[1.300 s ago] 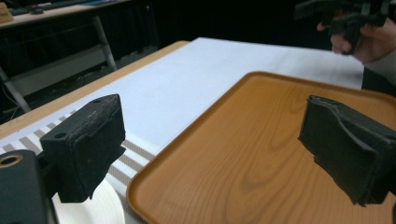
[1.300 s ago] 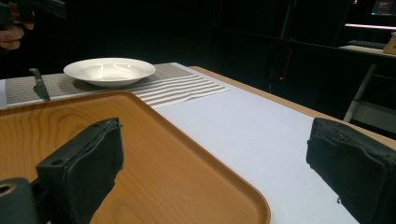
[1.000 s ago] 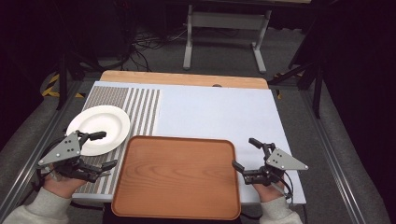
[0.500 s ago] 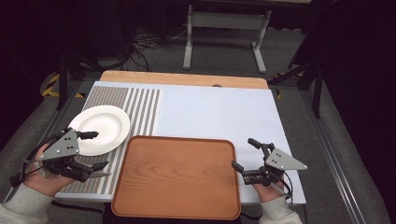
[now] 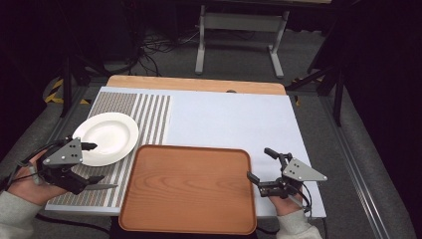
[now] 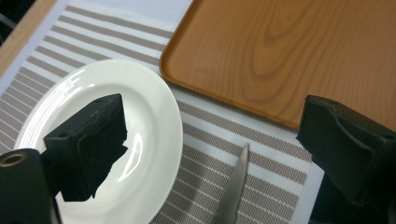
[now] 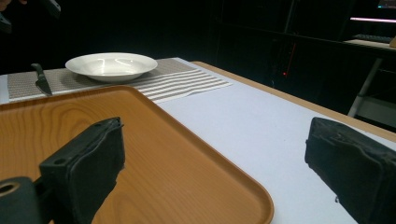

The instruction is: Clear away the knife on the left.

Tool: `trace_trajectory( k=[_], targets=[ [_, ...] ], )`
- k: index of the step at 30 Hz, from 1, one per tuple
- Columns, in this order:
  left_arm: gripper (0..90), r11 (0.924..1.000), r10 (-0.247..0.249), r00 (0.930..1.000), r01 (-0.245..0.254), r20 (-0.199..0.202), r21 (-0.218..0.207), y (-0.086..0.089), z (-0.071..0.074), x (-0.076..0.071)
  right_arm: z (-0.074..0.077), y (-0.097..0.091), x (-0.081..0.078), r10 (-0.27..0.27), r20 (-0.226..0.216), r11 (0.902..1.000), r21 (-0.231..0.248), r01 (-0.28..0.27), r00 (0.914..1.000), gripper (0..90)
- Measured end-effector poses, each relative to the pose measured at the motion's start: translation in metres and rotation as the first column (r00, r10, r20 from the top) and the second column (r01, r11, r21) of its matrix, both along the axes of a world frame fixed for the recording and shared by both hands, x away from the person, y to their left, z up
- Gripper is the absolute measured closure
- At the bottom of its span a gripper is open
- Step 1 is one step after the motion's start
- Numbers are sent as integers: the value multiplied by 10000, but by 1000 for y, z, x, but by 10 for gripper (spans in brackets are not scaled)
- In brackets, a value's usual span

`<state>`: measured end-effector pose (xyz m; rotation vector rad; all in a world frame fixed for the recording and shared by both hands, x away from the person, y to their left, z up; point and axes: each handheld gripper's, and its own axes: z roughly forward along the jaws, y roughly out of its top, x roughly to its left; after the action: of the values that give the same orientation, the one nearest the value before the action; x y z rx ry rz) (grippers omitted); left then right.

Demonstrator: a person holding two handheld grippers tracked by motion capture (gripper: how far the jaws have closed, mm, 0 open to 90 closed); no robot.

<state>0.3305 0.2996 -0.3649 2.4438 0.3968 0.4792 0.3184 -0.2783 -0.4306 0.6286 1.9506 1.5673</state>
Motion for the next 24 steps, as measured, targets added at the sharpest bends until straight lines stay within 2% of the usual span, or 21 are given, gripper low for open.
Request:
trace_trajectory(
  k=[4,10,15,20,24],
  targets=[
    [94,9990,-66,9998,74,-192,434,2,1,1,0,0,0,-3,-45,10000,51,3,10000,54],
    [115,9933,-385,9969,457,-688,1064,3,-2,5,0,-1,0,5,-103,9999,155,-3,9999,54],
    [130,9913,-344,9929,484,-1138,1224,4,-4,8,0,-2,0,23,-58,9999,135,-23,10000,54],
    [144,9800,-447,9850,757,-1670,1842,5,-6,10,2,-2,-1,47,-8,9999,159,-47,10000,54],
    [156,9735,-418,9801,836,-1939,2128,5,-6,9,1,-2,-1,49,-19,9999,153,-49,10000,54]
  ],
)
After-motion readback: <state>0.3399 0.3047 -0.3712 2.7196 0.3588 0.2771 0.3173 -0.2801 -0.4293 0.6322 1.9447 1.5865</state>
